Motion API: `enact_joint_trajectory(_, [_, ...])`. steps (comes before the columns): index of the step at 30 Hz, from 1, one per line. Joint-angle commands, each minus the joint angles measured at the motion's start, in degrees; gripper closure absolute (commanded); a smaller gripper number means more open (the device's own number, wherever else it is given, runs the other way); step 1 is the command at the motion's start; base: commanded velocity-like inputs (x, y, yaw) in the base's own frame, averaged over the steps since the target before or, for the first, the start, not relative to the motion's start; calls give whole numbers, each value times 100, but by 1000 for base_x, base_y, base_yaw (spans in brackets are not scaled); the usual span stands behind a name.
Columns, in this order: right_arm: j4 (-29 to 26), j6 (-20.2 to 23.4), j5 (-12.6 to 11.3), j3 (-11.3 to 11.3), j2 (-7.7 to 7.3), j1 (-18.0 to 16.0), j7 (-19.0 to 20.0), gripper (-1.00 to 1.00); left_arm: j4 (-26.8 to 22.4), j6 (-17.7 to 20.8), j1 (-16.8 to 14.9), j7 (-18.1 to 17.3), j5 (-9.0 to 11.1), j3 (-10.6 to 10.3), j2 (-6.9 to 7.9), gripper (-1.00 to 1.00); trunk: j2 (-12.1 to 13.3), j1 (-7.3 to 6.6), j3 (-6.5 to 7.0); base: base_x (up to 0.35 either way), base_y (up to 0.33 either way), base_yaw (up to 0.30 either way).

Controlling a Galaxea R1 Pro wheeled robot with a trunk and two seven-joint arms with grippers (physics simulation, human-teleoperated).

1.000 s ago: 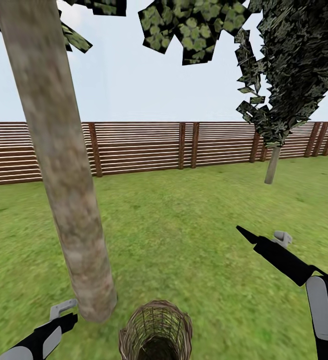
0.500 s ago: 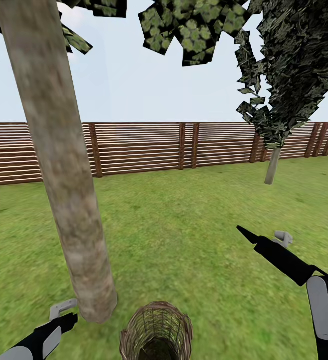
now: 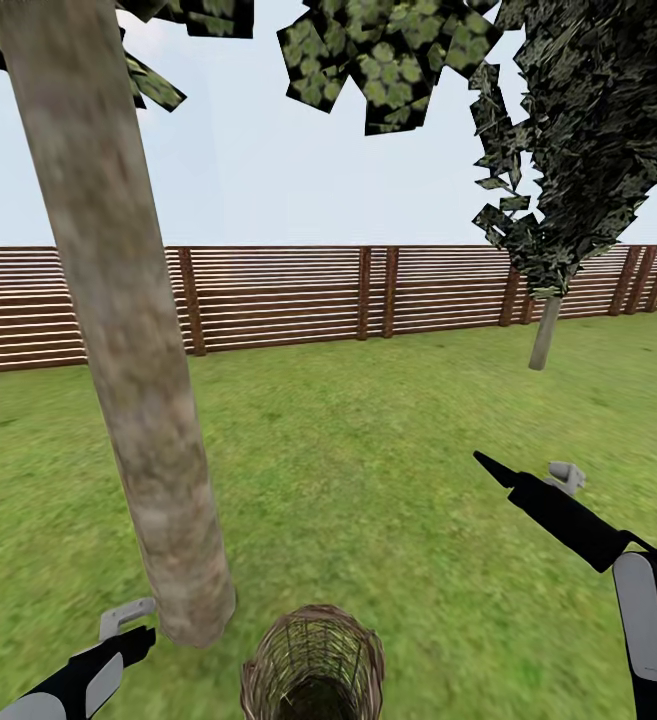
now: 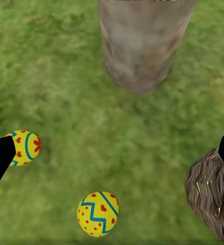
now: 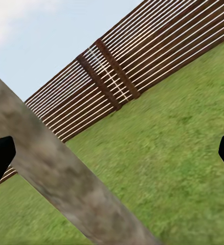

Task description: Take the three Easter eggs out of the wicker basket on the lawn in the garden, then place them on the lawn next to a single tree (choose any tree) so that all three eggs are next to the same tree and none are left in the basket.

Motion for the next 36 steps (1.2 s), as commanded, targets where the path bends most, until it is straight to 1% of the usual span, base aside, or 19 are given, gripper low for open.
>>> enact_joint_trajectory(1, [-1, 36, -12, -6, 1, -6, 12, -100, -10, 23, -2, 5, -1, 43, -2, -100, 34, -21, 9, 0, 0, 0])
enact_joint_trajectory(36, [-1, 36, -32, -14, 1, -8, 67, -100, -10, 27, -2, 11, 6, 43, -2, -100, 1438, -790, 638, 0, 0, 0])
